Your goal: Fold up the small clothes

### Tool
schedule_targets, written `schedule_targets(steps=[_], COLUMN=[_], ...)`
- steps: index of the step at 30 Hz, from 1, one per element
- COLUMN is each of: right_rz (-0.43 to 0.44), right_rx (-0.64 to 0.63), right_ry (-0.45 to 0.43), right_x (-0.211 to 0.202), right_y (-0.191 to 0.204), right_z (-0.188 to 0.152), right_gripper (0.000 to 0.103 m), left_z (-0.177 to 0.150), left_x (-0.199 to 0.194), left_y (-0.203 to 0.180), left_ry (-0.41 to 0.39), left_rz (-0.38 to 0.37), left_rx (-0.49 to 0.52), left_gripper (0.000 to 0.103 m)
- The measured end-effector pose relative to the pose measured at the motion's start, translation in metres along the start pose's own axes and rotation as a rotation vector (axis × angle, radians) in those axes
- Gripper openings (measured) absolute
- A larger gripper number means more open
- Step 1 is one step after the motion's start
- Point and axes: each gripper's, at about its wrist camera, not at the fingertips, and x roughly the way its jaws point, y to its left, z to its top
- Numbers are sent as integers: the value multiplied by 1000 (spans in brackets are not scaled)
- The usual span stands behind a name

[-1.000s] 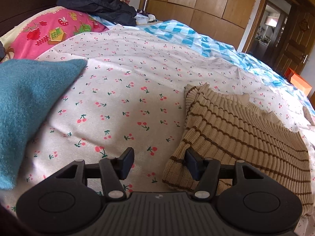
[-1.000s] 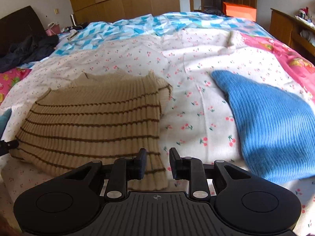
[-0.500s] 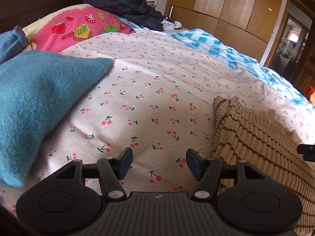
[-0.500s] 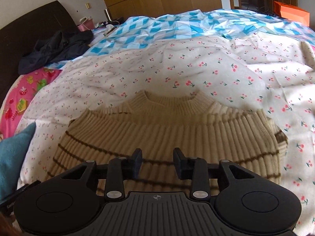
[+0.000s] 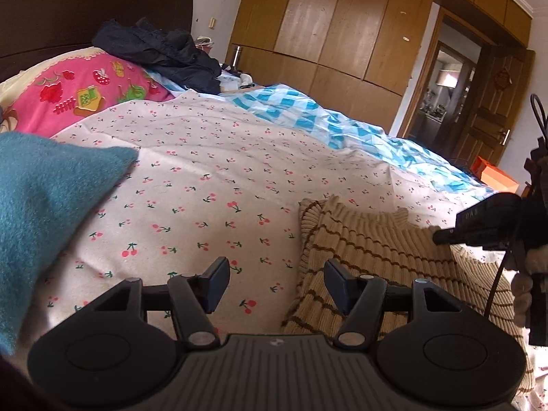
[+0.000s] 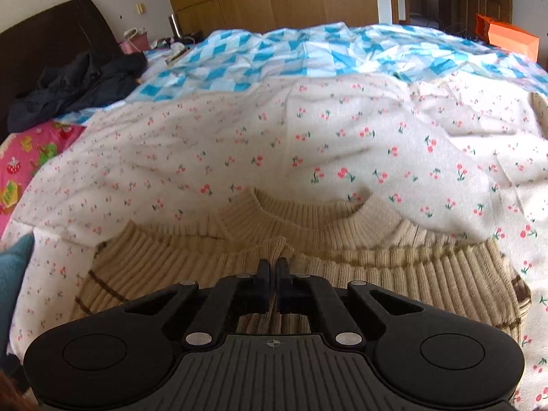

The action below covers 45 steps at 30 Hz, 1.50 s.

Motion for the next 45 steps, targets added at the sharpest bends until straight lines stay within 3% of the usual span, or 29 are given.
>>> schedule_targets(steps=[3, 7, 9, 11, 16, 20, 22, 26, 33, 38, 45], right_rz=[-12, -59, -67, -65, -52, 34, 52, 12, 40, 9, 28], right_rx=[41, 35, -20, -33, -68, -117, -142, -162, -136, -144, -107], right_ry=[-30, 58, 74, 52, -27, -13, 39, 82, -6, 53, -3], right_x=[5, 35, 41, 33, -1, -17, -12, 5, -37, -40, -66], right_y=[-3, -6, -2, 2, 12, 30, 39, 42, 36, 20, 14], right_z=[7, -3, -7, -5, 0, -13, -27, -45, -49, -75, -77], right_gripper=[2, 3, 4, 11, 11, 12, 12, 14, 15, 18, 19], left_z=[-2, -9, -10, -11, -11, -9, -9, -10, -9, -10, -11], left_x=[5, 25, 29, 26, 23, 22, 22, 22, 17, 18, 14], left_y=[-3, -4, -1, 1, 4, 7, 8, 5, 2, -3, -9], left_ry=[37, 164, 184, 174, 168, 166, 170, 172, 138, 148, 117], left_rz=[-8, 39, 53, 79, 97, 86, 83, 95, 97, 107, 127], left_rx=[13, 37, 19, 14, 5, -16, -22, 1, 9, 42, 81], left_gripper=[67, 67, 67, 67, 67, 67, 67, 67, 67, 67, 67])
